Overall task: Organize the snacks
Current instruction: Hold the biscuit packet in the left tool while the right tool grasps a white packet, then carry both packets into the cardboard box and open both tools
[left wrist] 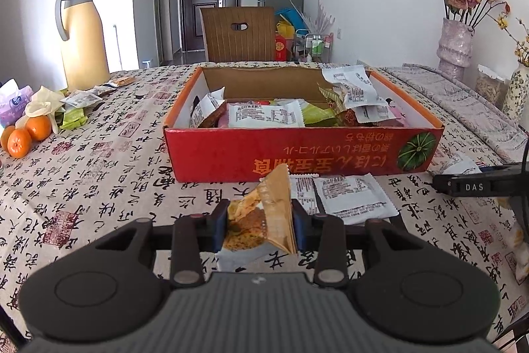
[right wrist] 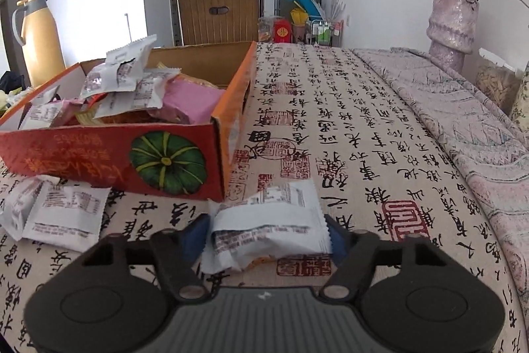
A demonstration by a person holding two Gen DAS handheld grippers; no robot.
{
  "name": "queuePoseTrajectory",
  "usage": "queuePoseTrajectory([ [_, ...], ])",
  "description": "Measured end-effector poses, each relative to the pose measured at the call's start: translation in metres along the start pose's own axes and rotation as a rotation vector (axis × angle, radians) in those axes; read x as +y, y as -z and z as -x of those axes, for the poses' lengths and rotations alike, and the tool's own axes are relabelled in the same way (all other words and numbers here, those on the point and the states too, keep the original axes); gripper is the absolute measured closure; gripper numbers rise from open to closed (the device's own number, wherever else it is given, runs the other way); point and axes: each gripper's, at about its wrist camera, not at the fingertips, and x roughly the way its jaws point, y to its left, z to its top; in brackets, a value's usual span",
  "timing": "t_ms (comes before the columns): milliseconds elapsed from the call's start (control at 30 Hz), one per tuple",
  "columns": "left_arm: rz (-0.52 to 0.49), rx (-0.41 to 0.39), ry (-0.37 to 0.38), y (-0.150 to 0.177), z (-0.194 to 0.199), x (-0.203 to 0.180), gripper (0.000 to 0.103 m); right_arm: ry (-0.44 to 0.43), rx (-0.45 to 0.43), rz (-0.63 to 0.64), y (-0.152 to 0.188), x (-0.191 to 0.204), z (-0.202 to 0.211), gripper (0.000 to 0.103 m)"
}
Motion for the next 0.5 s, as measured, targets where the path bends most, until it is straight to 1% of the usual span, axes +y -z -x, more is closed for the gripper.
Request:
queuePoseTrajectory([
  [33,-0.001,-0.002,0.0,-0.001,0.0,0.0,0.065,-0.001,-0.005,0.0,0.002,0.0,0.003,0.046],
  [100,-0.001,-0.006,-0.001,-0.001,0.001,0.001,0.065,-0.006,-0.013,-0.003,0.004,0.001,0.008,0.054],
  [167,-0.001,-0.011,-0.001,-0.002,0.002,0.001,0.065,-0.011,-0.018,-0.003,0.006,0.0,0.011,0.069],
  [200,0.0,-0.013,-0.001,-0.003,0.002,0.001,0.065,-0.014,-0.021,-0.005,0.007,0.0,0.013,0.072],
  [433,-0.002,-0.025,-0.001,-0.004,0.004,0.002,0.065,-0.025,-0.063,-0.04,0.013,0.0,0.028,0.08],
  [500,-0.002,-0.028,-0.001,-0.005,0.005,0.002,0.065,-0.032,-0.075,-0.044,0.014,0.001,0.032,0.081],
])
